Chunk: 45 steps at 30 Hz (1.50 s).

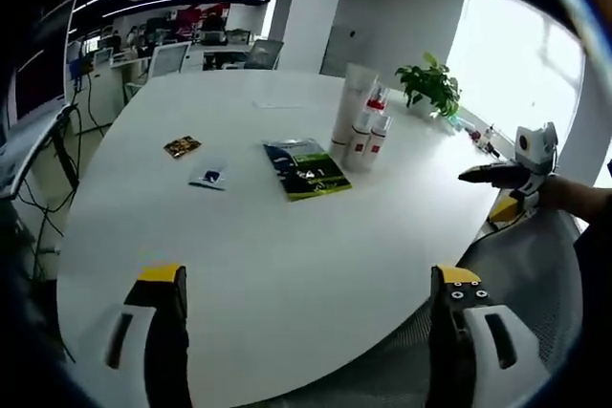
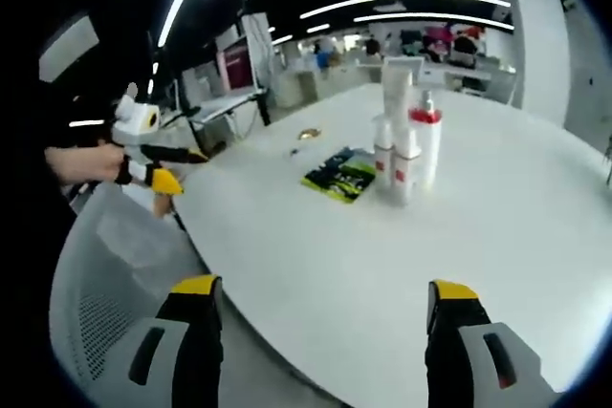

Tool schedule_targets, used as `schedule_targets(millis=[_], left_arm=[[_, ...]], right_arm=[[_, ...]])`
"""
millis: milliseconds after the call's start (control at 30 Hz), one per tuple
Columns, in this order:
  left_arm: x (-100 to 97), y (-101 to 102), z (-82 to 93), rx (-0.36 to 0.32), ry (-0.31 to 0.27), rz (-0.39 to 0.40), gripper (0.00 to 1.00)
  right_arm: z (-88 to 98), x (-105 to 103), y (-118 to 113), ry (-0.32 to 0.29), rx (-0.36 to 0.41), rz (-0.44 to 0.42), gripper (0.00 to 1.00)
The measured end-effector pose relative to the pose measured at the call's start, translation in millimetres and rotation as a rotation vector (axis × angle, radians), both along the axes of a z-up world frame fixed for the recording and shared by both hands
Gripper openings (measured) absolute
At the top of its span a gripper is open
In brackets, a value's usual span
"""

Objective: Arrange the skincare products in the storage area until every visible bottle or jar stands upright without overlapping.

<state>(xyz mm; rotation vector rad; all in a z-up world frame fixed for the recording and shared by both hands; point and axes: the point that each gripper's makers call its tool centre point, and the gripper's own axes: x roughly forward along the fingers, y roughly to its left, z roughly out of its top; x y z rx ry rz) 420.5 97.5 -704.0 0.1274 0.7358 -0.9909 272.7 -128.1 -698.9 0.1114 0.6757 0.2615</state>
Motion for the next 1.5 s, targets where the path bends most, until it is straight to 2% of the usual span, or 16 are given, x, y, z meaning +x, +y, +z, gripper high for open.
schedule_targets(millis=[300,500,633,1167,1500], left_arm=[[25.4,-6.2,-2.0,0.054,0.007,-0.012,0.99],[46.3,-12.1,-1.8,0.056,0.014,0.010,0.96],[52.7,-19.2,-2.8,0.085,0.009,-0.006,0.93],[78.5,-24.8,-26.8,0.195,0.058,-0.049,0.80],[101.8,-30.1,-39.7,0.255,0.063,-0.086,0.74]], right_arm=[[-2.9,-1.2,2.7,0.013,0.004,0.009,0.91],[-4.3,-2.3,1.6,0.019,0.006,0.001,0.91],[-4.7,-2.5,0.8,0.022,0.007,-0.003,0.91],[-5.9,-0.9,-4.1,0.029,0.008,-0.024,0.91],[-12.2,-2.3,-3.3,0.058,-0.034,-0.001,0.90]])
